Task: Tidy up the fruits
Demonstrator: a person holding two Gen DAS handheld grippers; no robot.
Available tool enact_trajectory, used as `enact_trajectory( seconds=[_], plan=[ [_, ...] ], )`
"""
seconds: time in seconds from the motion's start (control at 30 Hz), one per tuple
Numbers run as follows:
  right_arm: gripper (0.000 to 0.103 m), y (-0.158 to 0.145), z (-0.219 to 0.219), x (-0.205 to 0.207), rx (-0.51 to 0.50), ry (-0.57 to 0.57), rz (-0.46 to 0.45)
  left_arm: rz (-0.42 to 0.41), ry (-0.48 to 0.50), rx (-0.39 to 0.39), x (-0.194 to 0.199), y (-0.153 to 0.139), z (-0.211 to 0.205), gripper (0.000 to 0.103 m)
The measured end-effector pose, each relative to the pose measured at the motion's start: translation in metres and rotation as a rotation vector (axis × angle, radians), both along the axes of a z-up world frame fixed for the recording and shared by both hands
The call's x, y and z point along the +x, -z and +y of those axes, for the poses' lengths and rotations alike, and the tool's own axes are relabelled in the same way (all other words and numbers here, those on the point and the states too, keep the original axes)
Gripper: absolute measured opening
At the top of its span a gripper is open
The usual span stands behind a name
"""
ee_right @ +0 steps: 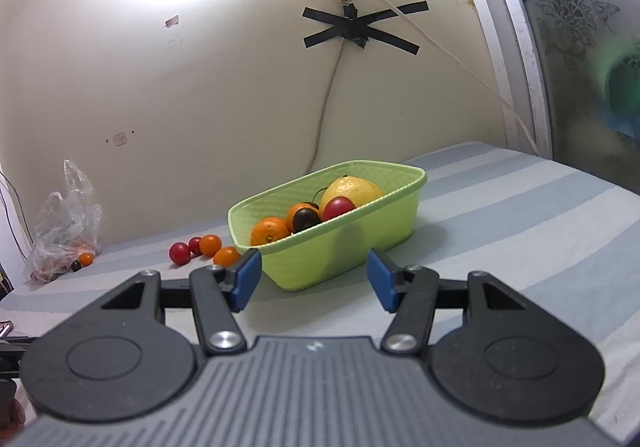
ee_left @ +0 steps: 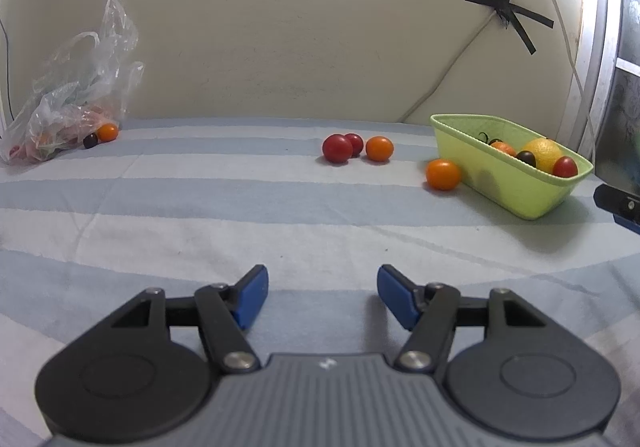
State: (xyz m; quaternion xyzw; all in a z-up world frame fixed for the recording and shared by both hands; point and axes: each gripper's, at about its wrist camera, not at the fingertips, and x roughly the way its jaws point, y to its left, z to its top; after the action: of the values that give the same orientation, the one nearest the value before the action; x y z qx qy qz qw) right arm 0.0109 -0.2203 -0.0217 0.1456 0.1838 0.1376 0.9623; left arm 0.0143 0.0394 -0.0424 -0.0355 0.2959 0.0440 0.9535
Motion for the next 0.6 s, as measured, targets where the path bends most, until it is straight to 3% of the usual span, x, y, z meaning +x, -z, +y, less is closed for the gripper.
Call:
enact_trajectory(
  seconds=[0.6],
  plan=[
    [0.061, -0.0012, -0.0015, -0.0036, 0.021, -0.011, -0.012, 0.004, -0.003, -0.001, 0.0005, 0.0001, 0.001, 0.066]
  ],
)
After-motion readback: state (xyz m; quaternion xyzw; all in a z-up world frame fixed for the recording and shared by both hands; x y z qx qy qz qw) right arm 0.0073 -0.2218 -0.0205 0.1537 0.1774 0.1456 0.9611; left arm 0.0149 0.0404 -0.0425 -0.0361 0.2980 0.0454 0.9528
